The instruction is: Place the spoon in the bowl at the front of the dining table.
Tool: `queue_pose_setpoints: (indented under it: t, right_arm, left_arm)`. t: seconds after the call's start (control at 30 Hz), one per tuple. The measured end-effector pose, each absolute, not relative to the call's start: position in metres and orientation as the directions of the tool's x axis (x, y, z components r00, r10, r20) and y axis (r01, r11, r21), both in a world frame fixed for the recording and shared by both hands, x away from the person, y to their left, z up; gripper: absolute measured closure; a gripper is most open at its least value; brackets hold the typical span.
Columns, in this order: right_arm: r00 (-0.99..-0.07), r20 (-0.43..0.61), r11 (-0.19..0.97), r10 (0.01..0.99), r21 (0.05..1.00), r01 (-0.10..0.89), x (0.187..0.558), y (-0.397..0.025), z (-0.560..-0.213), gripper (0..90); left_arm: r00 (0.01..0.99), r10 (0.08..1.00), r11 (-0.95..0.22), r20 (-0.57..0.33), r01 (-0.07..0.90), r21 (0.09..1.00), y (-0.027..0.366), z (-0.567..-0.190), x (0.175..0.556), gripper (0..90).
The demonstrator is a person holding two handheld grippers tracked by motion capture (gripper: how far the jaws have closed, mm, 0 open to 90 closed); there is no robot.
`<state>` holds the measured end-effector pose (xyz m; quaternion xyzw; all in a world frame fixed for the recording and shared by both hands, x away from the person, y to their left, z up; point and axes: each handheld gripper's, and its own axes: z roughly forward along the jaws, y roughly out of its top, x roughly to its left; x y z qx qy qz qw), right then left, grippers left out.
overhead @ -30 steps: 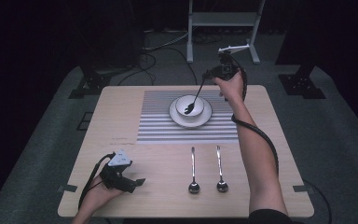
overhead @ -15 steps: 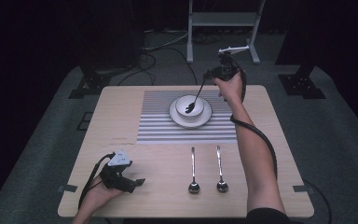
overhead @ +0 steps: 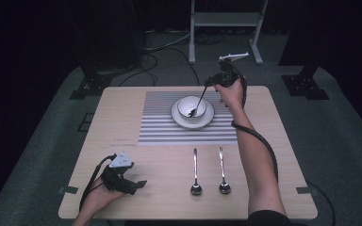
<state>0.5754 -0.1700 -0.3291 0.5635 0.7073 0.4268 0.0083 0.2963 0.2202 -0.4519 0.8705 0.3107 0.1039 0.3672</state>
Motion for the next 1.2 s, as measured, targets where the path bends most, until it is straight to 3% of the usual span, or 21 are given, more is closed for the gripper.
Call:
queue_pose_setpoints:
  t: [0.6, 1.2]
  right_arm:
    - [-0.339, 0.485, 0.001, 0.806, 0.571, 0.821, 0.573, -0.179, -0.352, 85.8]
    - [-0.329, 0.475, 0.033, 0.816, 0.53, 0.847, 0.568, -0.192, -0.362, 70.5]
  left_arm:
    - [0.786, 0.617, -0.54, -0.045, 0.464, 0.703, 0.22, -0.452, 0.297, 10.0]
    - [0.786, 0.617, -0.541, -0.045, 0.465, 0.701, 0.219, -0.453, 0.297, 10.0]
